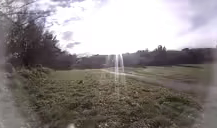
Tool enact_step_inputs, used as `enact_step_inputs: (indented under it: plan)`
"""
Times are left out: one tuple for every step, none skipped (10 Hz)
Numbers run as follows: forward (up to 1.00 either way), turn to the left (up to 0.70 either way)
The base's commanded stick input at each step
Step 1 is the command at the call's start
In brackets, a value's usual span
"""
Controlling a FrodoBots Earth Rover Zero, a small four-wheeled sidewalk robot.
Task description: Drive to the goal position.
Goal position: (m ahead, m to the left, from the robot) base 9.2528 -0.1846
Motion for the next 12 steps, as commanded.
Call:
enact_step_inputs:
  plan:
    - [0.05,0.0]
    - [0.04,0.0]
    - [0.04,0.0]
    - [0.05,0.0]
    - [0.05,0.0]
    - [0.05,0.0]
    - [0.05,0.0]
    - [0.04,0.0]
    - [0.05,0.0]
    - [0.05,0.0]
    - [0.05,0.0]
    - [0.05,0.0]
